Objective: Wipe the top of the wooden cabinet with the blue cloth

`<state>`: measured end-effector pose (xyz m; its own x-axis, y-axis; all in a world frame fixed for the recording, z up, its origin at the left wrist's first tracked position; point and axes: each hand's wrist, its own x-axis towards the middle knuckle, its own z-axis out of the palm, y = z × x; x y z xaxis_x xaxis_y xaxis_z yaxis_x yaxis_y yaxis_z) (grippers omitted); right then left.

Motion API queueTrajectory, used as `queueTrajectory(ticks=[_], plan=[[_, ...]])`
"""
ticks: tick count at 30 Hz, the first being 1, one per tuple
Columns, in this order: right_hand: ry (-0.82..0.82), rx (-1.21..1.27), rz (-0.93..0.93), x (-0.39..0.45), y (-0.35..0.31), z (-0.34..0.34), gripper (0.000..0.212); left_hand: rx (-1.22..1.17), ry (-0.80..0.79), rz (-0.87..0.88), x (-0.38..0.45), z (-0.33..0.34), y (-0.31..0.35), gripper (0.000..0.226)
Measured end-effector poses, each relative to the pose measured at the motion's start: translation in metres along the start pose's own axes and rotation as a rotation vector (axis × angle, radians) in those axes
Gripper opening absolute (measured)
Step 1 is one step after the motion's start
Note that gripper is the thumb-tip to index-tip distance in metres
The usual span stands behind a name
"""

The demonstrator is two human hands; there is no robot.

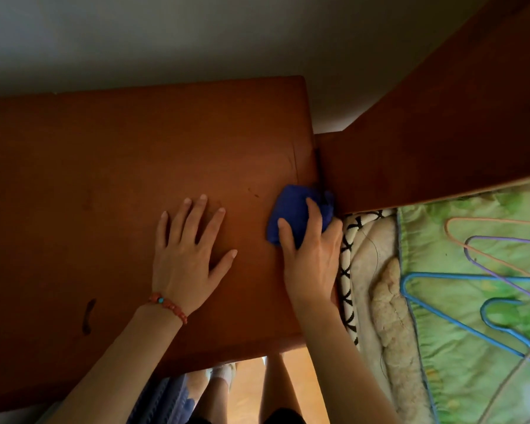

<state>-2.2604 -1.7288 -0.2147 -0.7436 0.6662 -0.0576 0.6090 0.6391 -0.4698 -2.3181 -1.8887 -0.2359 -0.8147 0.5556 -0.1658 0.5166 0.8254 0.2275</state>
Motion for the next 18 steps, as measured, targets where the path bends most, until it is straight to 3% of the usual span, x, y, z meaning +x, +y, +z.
queueTrajectory(ticks=[4,11,18], plan=[[-0.024,-0.002,0.03,-0.015,0.004,-0.005,0.051,-0.011,-0.003,-0.005,-0.001,0.002,0.0,0.063],[0.091,-0.026,-0.003,0.056,-0.032,0.023,0.053,-0.031,0.008,-0.003,-0.001,-0.001,0.001,0.061],[0.045,-0.086,0.001,0.029,-0.022,0.018,0.053,-0.05,-0.011,-0.002,0.003,-0.007,-0.006,0.061]])
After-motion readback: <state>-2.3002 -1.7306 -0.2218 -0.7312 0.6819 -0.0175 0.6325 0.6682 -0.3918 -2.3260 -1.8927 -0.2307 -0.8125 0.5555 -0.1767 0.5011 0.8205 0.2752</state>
